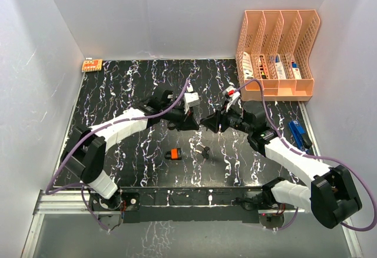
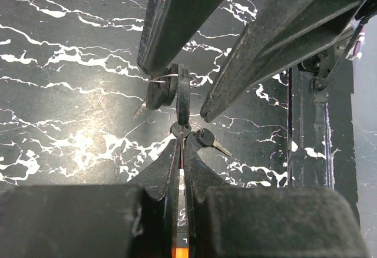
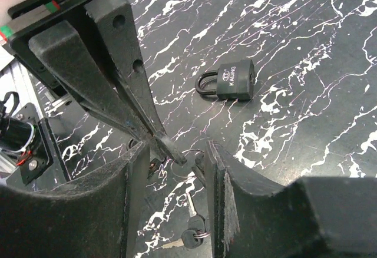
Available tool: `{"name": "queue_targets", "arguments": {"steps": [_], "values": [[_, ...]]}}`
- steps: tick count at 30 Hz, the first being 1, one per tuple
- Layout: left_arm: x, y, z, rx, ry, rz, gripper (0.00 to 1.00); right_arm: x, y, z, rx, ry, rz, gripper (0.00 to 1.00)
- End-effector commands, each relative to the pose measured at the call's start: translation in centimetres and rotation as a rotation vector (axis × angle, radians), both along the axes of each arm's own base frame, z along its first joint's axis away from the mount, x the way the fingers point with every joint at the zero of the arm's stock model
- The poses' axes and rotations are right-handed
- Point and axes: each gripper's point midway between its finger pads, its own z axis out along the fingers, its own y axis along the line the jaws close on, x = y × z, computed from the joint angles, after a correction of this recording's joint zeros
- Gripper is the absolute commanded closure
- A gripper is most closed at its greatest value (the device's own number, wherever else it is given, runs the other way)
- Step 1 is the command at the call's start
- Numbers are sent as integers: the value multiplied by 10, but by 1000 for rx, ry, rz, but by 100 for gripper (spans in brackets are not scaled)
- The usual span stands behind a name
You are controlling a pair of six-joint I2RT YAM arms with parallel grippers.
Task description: Unlock with the key
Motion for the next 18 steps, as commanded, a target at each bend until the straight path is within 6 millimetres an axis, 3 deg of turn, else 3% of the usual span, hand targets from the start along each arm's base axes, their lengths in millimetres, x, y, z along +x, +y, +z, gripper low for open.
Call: {"name": "queue_targets", "arguments": {"steps": [1,9,18], "values": [[-4,-5,16,-41,17,-63,100,0,5,14,22,-73,38,61],[-11,-7,14,-44,58,-123,100,1,6,13,19,-75,47,63],[-11,-7,17,-44,47,-127,100,1,9,8,14,-59,62,76]]}}
